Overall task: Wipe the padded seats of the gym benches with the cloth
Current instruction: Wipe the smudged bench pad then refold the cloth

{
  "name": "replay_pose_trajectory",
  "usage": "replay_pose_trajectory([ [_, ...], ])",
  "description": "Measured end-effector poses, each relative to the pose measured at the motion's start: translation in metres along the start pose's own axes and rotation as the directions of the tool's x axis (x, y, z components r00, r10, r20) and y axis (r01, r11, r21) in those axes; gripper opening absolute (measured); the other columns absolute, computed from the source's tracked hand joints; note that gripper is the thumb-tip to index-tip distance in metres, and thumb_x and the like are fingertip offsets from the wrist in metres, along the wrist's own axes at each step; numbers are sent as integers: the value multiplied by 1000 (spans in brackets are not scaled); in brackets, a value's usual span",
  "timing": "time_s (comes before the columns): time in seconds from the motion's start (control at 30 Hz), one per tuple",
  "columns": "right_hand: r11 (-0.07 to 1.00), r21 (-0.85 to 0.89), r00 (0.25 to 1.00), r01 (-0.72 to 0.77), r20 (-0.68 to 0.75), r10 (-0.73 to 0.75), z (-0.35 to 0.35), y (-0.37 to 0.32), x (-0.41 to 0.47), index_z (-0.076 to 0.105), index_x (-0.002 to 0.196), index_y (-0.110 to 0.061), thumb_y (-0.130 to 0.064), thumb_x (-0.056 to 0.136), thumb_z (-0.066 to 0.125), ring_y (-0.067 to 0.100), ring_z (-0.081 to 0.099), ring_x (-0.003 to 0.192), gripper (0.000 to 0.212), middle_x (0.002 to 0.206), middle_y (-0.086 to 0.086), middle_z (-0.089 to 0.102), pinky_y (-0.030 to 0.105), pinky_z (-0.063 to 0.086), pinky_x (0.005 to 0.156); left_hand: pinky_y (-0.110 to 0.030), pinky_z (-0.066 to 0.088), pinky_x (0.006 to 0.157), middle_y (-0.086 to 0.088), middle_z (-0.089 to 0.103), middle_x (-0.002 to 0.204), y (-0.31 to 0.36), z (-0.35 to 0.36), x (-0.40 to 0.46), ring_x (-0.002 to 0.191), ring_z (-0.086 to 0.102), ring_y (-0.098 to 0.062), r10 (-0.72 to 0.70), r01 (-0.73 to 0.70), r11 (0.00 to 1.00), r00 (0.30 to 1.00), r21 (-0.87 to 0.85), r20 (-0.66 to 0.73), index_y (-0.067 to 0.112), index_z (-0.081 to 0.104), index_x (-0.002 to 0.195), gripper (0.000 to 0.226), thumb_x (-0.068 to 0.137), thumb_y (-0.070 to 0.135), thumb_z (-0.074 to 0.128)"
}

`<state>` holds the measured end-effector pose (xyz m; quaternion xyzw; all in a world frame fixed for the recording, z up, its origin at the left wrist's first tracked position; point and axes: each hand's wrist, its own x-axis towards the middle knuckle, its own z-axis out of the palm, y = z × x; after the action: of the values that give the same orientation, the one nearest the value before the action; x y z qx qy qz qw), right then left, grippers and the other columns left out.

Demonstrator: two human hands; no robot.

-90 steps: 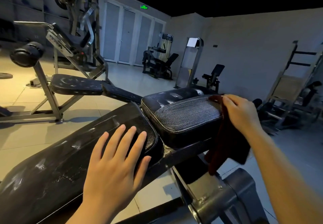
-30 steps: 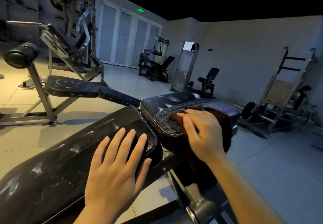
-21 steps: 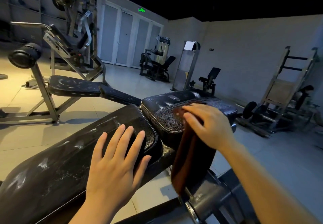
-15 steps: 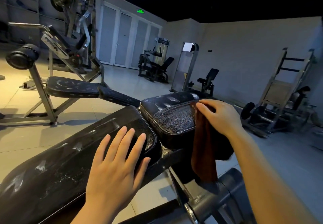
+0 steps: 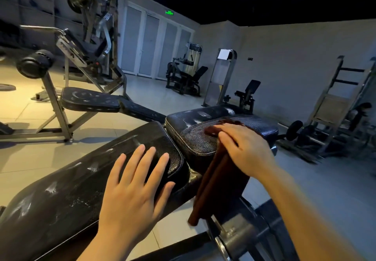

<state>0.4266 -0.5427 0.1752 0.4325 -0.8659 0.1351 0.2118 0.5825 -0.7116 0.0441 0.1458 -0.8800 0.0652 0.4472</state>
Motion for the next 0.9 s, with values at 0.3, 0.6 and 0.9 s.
replay_pose_trajectory([
  [0.3,956,-64,957,-288,21,290,-14,36,33,54,136,-29,-35,105,35,18,51,121,37,138,-3,57,32,38,99,-49,31,108,-14,58,135,3,1,2,130,49,-34,18,-19,1000,999,-12,-43,14,59,133,54,97,46,35],
  [0.6,881,466,996,84,-35,-77,6,-50,-21,63,125,-30,-23,101,49,-7,55,100,28,108,-17,66,20,41,96,-49,26,112,-11,58,135,2,-7,0,133,46,-29,-26,27,994,1000,-110,12,15,57,133,54,98,47,32],
  [0.9,167,986,962,31,-74,263,-31,-46,-71,73,100,-28,-15,95,53,14,67,97,24,100,-6,73,28,56,82,-13,47,79,31,59,106,98,-61,-20,97,58,9,-189,342,466,939,-816,285,57,45,111,33,81,65,57],
])
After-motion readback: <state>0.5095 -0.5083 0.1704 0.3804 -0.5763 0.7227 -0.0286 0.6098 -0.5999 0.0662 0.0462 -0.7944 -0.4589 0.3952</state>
